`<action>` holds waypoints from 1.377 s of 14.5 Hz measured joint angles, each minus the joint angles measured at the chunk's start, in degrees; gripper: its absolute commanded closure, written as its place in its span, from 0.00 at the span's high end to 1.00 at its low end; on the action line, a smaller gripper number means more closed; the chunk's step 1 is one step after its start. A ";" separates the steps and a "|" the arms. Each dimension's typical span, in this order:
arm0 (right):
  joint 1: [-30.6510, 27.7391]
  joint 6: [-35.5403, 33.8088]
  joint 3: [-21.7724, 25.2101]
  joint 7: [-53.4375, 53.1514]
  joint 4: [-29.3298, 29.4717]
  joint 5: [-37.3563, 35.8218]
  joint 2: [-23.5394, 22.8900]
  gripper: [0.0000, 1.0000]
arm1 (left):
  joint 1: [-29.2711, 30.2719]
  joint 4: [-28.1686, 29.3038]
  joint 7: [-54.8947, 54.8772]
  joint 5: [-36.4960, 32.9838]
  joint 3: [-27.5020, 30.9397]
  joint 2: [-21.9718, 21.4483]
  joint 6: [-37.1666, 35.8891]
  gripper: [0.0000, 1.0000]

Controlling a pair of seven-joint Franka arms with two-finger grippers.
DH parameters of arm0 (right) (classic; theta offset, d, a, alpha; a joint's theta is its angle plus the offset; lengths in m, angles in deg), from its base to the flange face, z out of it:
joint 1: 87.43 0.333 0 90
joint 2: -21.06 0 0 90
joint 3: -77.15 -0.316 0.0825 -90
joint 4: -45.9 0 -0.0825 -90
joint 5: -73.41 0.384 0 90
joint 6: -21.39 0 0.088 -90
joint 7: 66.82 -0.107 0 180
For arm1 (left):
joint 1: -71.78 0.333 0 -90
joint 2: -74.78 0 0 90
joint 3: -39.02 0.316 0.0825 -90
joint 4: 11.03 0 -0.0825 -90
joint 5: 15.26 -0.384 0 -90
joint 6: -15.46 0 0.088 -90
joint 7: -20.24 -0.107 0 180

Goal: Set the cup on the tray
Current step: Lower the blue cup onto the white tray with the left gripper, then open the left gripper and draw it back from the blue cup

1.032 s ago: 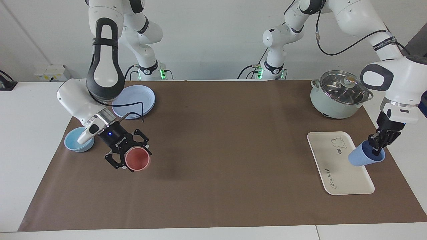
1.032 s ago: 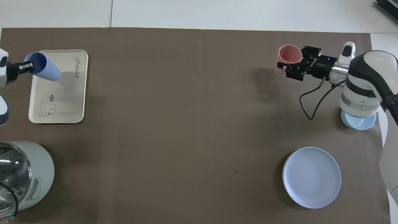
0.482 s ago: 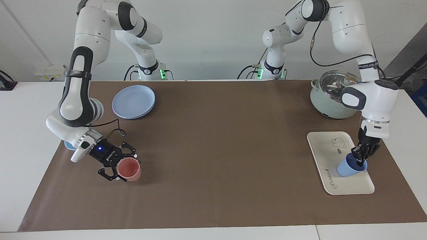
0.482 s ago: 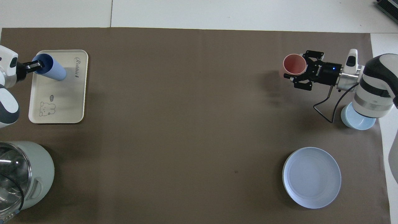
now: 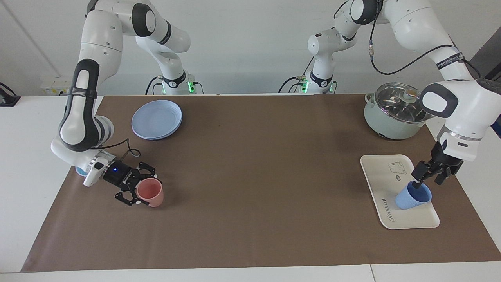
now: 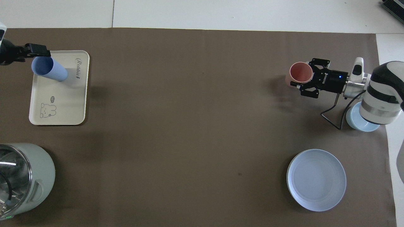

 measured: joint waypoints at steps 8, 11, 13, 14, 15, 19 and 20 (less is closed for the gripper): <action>-0.23 0.16 0.05 0.00 -1.86 0.00 0.10 0.54 | -12.76 -12.74 10.92 -5.93 -0.17 -3.79 -30.45 1.00; -0.27 0.25 0.09 0.00 -1.95 0.00 0.21 1.00 | -15.28 -12.51 12.47 -6.20 -0.24 -8.81 -35.09 1.00; -0.31 0.23 0.10 0.00 -1.95 0.01 0.29 1.00 | -15.29 -9.40 12.46 -6.21 -0.12 -13.27 -36.53 1.00; -0.31 0.20 0.10 0.00 -1.95 0.01 0.34 1.00 | -15.29 -6.85 12.43 -6.22 -0.05 -15.70 -36.56 1.00; -0.31 0.20 0.10 0.00 -1.95 0.01 0.40 1.00 | -15.27 -4.22 12.42 -6.22 0.03 -17.91 -36.57 1.00; -0.36 0.08 0.10 0.00 -1.92 0.04 0.76 1.00 | -15.09 3.85 10.43 -6.22 0.39 -23.80 -35.29 1.00; -0.41 -0.04 0.10 0.00 -1.92 0.06 0.89 1.00 | -15.05 4.84 9.71 -6.22 0.40 -24.33 -34.91 1.00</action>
